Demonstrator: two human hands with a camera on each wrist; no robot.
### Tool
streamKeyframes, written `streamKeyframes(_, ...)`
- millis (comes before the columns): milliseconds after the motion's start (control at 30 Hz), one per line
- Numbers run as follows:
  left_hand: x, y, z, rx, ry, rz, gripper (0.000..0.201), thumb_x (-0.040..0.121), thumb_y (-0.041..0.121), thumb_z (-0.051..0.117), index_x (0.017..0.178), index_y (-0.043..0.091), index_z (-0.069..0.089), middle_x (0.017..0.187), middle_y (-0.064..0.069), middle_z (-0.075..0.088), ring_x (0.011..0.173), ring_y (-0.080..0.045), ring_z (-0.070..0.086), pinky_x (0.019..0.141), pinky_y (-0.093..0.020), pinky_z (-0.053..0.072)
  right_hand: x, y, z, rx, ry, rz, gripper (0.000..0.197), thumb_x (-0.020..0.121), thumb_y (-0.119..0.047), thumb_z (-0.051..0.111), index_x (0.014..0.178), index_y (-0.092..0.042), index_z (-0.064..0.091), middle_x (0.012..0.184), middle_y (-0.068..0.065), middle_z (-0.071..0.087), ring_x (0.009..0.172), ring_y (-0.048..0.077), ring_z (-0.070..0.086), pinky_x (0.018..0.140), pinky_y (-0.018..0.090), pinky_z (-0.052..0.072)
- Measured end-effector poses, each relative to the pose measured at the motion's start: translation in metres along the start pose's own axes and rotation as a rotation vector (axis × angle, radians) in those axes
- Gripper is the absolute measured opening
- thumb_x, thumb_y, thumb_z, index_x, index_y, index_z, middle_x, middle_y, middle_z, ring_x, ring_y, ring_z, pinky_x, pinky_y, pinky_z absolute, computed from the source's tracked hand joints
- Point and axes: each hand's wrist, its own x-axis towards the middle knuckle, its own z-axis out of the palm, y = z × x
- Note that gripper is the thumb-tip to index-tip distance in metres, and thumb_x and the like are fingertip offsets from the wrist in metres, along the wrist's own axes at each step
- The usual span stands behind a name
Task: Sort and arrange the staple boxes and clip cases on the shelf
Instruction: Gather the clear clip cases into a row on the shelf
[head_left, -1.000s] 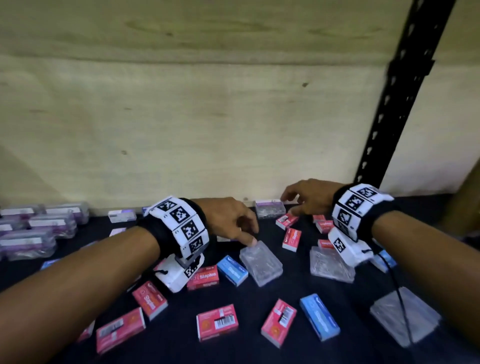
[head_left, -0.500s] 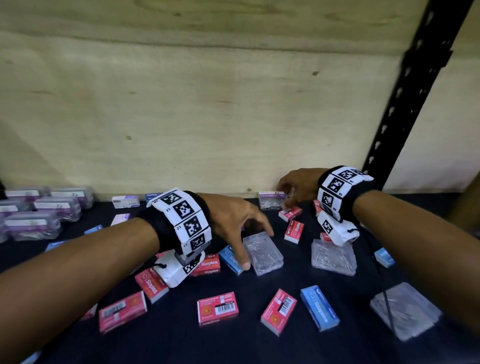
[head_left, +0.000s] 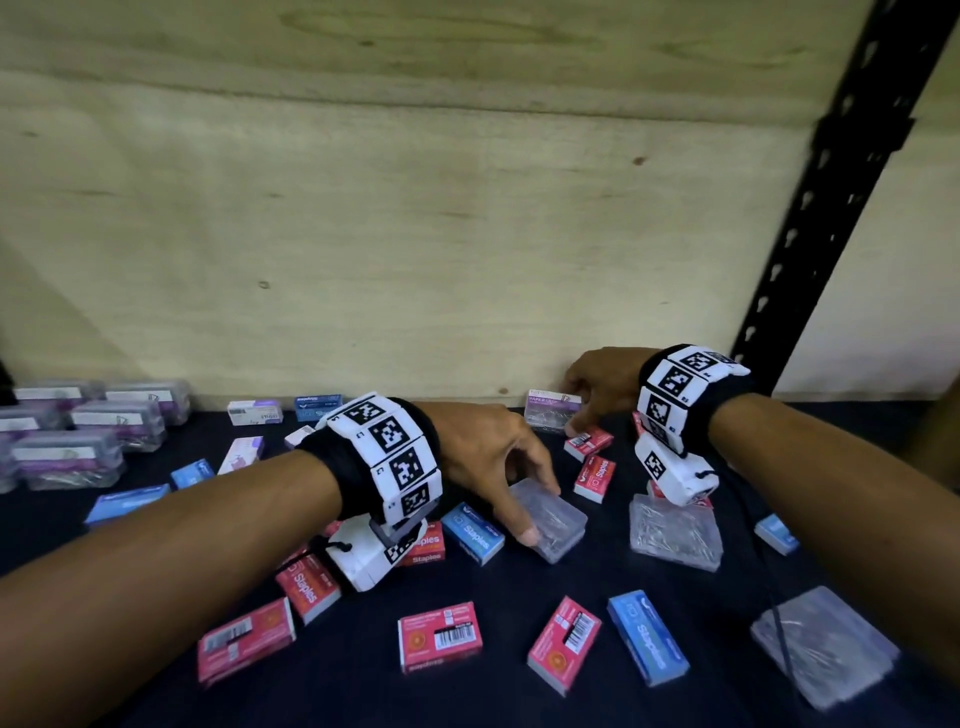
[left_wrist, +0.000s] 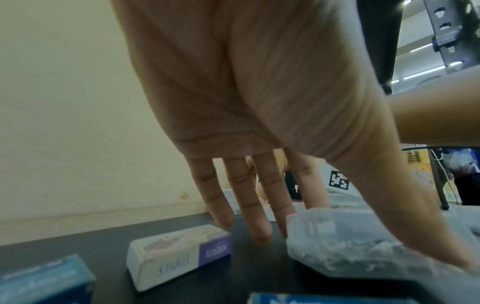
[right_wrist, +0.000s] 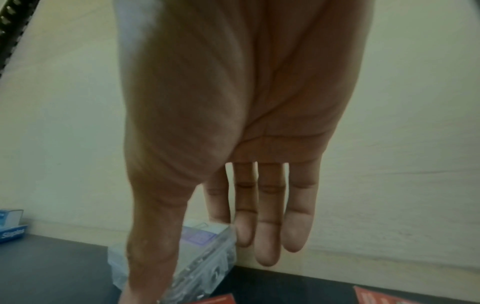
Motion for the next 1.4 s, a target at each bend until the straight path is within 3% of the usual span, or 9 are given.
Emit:
streamKeyframes(200,0.007,-0.005,-0.002,0.007,-0.001,-0.059,0.045,0.079,0.073,0.055,0.110,0.044,0.069,0.112,0.022,0.058,0.109,-0.002,0.051,0.099,-0.030,0.038,-0.002,0.004,0.003,0.019,0.038,0.033,0.063,0.068,-0.053,0.083,0.110,-0.015,0.055,0.105,0.002,0.064,0.097,0.022,0.059,0.084,0.035,0.047)
streamKeyframes(333,0.009,-0.008,-0.004,-0.064,0.049,-0.100,0.046,0.084,0.070,0.051,0.105,0.036,0.073,0.106,0.022,0.066,0.104,-0.001,0.058,0.103,-0.030,0.041,-0.006,0.009,0.005,0.102,0.077,0.029,0.062,0.065,-0.047,0.087,0.110,-0.018,0.055,0.106,-0.002,0.063,0.097,0.019,0.059,0.083,0.034,0.048)
streamKeyframes(467,0.009,-0.012,-0.005,-0.087,0.092,-0.103,0.042,0.086,0.067,0.049,0.103,0.036,0.072,0.106,0.018,0.069,0.101,-0.002,0.060,0.100,-0.028,0.043,-0.009,0.014,0.004,0.172,0.117,-0.012,0.051,0.071,-0.038,0.086,0.109,-0.022,0.056,0.107,-0.006,0.063,0.090,0.012,0.057,0.070,0.026,0.042)
streamKeyframes(667,0.011,-0.013,-0.005,0.037,0.166,0.024,0.043,0.097,0.054,0.042,0.118,0.024,0.065,0.095,0.005,0.072,0.080,-0.005,0.065,0.079,-0.019,0.047,-0.013,0.014,-0.001,0.148,0.133,-0.050,0.046,0.076,-0.033,0.083,0.117,-0.021,0.065,0.109,-0.005,0.066,0.091,0.011,0.057,0.064,0.013,0.038)
streamKeyframes(867,0.014,-0.012,0.002,0.144,0.218,0.142,0.036,0.103,0.042,0.035,0.120,0.022,0.059,0.082,-0.001,0.073,0.063,-0.001,0.065,0.070,-0.003,0.038,-0.014,0.012,0.000,0.133,0.144,-0.042,0.047,0.077,-0.035,0.082,0.118,-0.021,0.064,0.111,-0.004,0.065,0.091,0.012,0.057,0.070,0.023,0.040)
streamKeyframes(967,0.014,-0.013,0.005,0.204,0.255,0.193,0.042,0.103,0.044,0.033,0.107,0.015,0.063,0.087,-0.003,0.069,0.076,-0.014,0.063,0.075,-0.022,0.046,-0.014,0.011,0.000,0.125,0.142,-0.032,0.047,0.078,-0.035,0.081,0.119,-0.021,0.063,0.113,-0.003,0.064,0.092,0.012,0.056,0.077,0.024,0.040)
streamKeyframes(1067,0.012,-0.013,0.005,0.216,0.231,0.152,0.048,0.096,0.055,0.043,0.125,0.021,0.061,0.106,0.003,0.070,0.089,-0.009,0.063,0.077,-0.021,0.048,-0.015,0.011,0.000,0.125,0.130,-0.029,0.047,0.079,-0.034,0.080,0.120,-0.021,0.062,0.113,-0.003,0.063,0.093,0.012,0.056,0.078,0.024,0.040)
streamKeyframes(1200,0.010,-0.017,0.001,0.132,0.173,0.074,0.042,0.085,0.042,0.071,0.120,0.020,0.060,0.084,0.019,0.059,0.071,0.004,0.054,0.062,-0.011,0.040,-0.015,0.012,-0.001,0.126,0.126,-0.024,0.047,0.080,-0.037,0.079,0.120,-0.022,0.060,0.114,-0.004,0.063,0.097,0.013,0.058,0.082,0.026,0.044)
streamKeyframes(1400,-0.012,-0.024,-0.015,-0.030,0.291,0.067,0.036,0.079,0.031,0.079,0.110,0.018,0.067,0.095,0.004,0.068,0.077,-0.001,0.059,0.067,-0.010,0.046,-0.022,0.010,-0.015,0.163,0.170,-0.080,0.042,0.083,-0.038,0.076,0.120,-0.024,0.060,0.115,-0.007,0.060,0.100,0.013,0.056,0.084,0.026,0.041)
